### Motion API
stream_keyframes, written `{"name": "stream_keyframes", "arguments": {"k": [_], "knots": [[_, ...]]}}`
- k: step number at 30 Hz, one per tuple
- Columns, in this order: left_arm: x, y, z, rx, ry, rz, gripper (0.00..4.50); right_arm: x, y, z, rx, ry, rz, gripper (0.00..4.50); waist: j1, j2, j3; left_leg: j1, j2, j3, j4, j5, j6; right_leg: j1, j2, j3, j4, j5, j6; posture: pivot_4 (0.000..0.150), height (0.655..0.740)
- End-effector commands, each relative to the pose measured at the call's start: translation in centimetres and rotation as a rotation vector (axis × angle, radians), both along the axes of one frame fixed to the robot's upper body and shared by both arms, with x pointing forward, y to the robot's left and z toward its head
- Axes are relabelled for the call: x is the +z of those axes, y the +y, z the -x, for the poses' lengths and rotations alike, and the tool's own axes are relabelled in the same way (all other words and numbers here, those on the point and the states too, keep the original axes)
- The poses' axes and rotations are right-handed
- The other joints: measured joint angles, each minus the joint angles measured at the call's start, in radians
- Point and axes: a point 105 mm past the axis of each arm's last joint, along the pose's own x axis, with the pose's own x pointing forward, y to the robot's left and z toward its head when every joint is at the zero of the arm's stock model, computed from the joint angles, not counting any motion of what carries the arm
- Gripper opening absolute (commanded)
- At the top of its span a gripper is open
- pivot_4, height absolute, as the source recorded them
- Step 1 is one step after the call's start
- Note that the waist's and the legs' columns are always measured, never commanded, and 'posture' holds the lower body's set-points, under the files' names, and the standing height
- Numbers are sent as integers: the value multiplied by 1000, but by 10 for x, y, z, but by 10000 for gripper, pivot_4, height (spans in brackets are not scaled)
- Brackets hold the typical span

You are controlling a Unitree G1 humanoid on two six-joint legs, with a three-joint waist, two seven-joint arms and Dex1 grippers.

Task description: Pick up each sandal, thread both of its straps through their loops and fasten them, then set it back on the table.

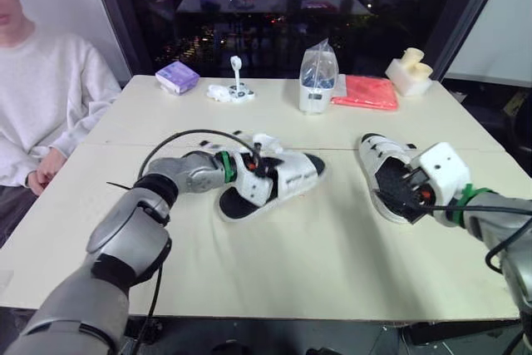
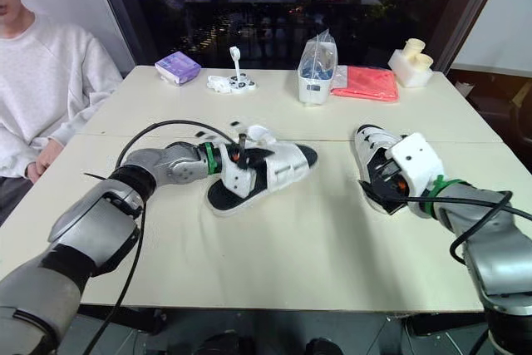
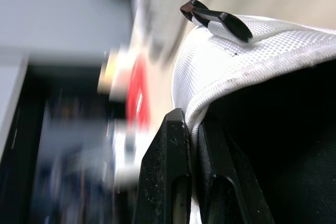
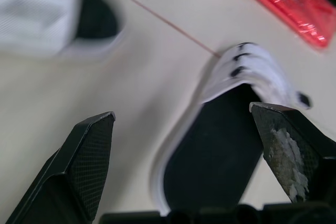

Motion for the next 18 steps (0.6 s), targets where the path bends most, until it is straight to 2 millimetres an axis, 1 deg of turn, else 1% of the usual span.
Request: {"name": "stream_keyframes", "arguments": {"k": [1,5,11,14,18], "knots": [[11,-7,31,-223,-2,6,695,16,-10,3,-16,-55,25,45000,-1,0,0,0,0,0,0,0,0,0,0,0,0,0,0,1500,7400],[7,-7,44,-315,-4,-19,695,15,-8,5,-9,-54,28,45000,-3,0,0,0,0,0,0,0,0,0,0,0,0,0,0,1500,7400],[-5,-10,60,-434,-29,-61,695,9,-2,7,6,-42,29,45000,-2,0,0,0,0,0,0,0,1,0,0,0,1,0,0,1500,7400],[-12,-9,63,-465,-54,-95,695,8,0,8,10,-41,29,45000,-2,0,0,0,0,0,0,0,1,0,0,0,1,0,0,1500,7400],[-26,-3,60,-465,-50,-151,695,6,3,7,22,-35,32,45000,-3,0,0,0,0,0,0,0,1,0,0,0,1,0,0,1500,7400]]}}
